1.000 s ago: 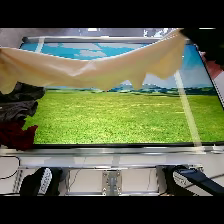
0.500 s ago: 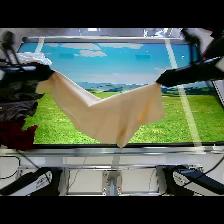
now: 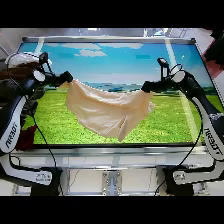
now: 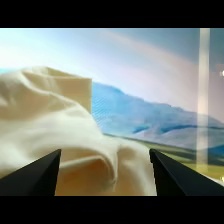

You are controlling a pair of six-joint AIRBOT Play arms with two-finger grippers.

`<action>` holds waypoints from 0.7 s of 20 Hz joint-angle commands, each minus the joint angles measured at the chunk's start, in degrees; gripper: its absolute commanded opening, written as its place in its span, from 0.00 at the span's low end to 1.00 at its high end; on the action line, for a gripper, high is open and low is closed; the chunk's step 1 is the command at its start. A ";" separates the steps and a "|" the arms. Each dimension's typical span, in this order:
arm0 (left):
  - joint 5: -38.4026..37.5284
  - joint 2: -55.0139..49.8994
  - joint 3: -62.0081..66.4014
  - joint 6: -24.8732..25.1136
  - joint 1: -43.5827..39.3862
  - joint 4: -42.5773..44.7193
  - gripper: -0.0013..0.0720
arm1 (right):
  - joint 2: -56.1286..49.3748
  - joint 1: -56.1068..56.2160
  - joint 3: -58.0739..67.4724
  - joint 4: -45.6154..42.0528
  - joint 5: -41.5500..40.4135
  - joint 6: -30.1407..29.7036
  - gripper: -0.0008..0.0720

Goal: Fold the shirts.

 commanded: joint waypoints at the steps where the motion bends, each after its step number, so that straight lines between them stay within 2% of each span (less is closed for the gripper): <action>1: 1.99 7.23 2.64 -0.61 2.16 -0.11 0.87 | 0.48 -1.05 8.15 -7.06 3.17 0.02 0.73; 3: -1.68 16.48 2.49 -0.63 4.98 0.09 0.87 | 4.20 -3.04 14.01 -17.38 9.01 0.42 0.69; 5: -9.05 26.03 0.13 -2.01 8.09 0.09 0.85 | 8.76 -6.51 16.44 -23.06 11.69 1.92 0.69; 7: -13.70 37.11 -10.19 -7.41 9.11 0.11 0.69 | 12.31 -10.88 16.48 -22.05 14.21 2.19 0.69; 8: -13.66 42.75 -18.01 -11.52 9.01 -0.04 0.68 | 13.03 -12.70 16.41 -20.76 16.31 2.19 0.69; 9: -13.55 48.39 -26.73 -18.71 8.59 -0.20 0.68 | 13.07 -14.34 16.22 -17.94 18.93 2.05 0.69; 10: -13.60 53.99 -36.30 -28.20 8.24 -0.50 0.68 | 13.03 -15.39 15.39 -14.71 20.48 1.16 0.69; 11: -13.60 58.99 -45.53 -34.82 8.24 -3.48 0.68 | 13.00 -15.89 14.01 -11.72 21.07 -0.28 0.69; 13: -13.66 66.53 -60.70 -34.53 8.17 -17.64 0.68 | 12.79 -15.69 11.74 -8.55 20.63 -1.57 0.69; 14: -13.66 69.26 -66.58 -30.95 7.80 -25.66 0.68 | 12.48 -15.58 11.06 -6.99 20.39 -1.84 0.69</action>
